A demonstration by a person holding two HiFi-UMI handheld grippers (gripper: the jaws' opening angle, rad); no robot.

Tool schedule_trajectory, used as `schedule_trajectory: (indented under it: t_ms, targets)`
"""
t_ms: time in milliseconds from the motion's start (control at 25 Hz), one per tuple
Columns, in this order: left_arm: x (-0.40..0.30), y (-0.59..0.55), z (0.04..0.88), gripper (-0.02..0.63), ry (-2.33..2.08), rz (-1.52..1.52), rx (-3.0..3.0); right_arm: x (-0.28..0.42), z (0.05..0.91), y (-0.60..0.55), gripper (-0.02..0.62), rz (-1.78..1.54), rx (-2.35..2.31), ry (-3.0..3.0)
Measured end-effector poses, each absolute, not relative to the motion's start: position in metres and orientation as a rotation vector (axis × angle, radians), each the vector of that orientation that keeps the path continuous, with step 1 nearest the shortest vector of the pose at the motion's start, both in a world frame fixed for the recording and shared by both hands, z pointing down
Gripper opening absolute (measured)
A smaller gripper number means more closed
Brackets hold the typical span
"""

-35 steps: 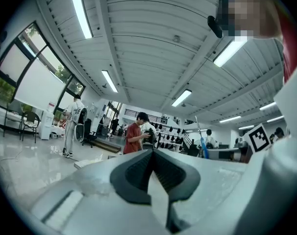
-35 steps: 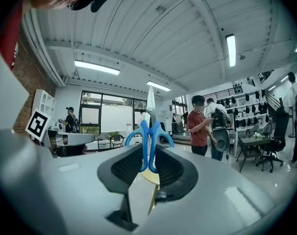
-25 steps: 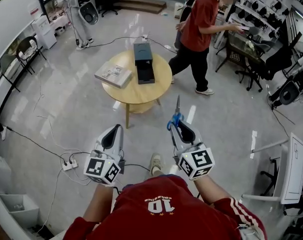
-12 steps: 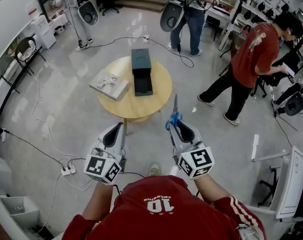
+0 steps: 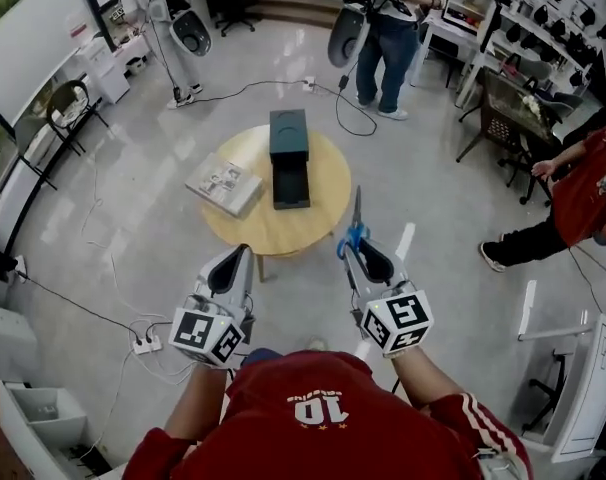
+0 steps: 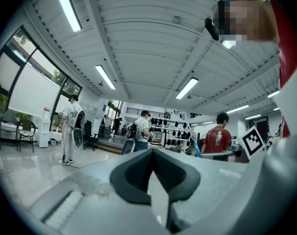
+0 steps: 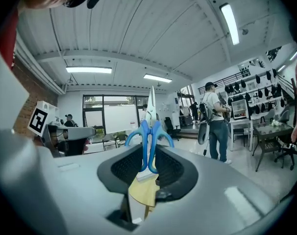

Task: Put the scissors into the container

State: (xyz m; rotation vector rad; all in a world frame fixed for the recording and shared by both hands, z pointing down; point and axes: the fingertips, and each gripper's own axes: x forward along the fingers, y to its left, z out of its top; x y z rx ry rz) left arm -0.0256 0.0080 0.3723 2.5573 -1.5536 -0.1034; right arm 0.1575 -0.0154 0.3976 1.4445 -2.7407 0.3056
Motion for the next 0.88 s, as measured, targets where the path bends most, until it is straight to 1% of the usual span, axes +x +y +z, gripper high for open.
schedule_trajectory:
  t_ms: [520,880]
  targets:
    - [-0.019,-0.011,0.377,0.002,-1.541,-0.061,2.541,0.155,0.406,-0.029,0.084,0.357,1.407,-2.763]
    - [-0.016,-0.056,0.387,0.002,-1.454,-0.124,2.554,0.152,0.412,-0.053,0.083,0.345,1.398,-2.693]
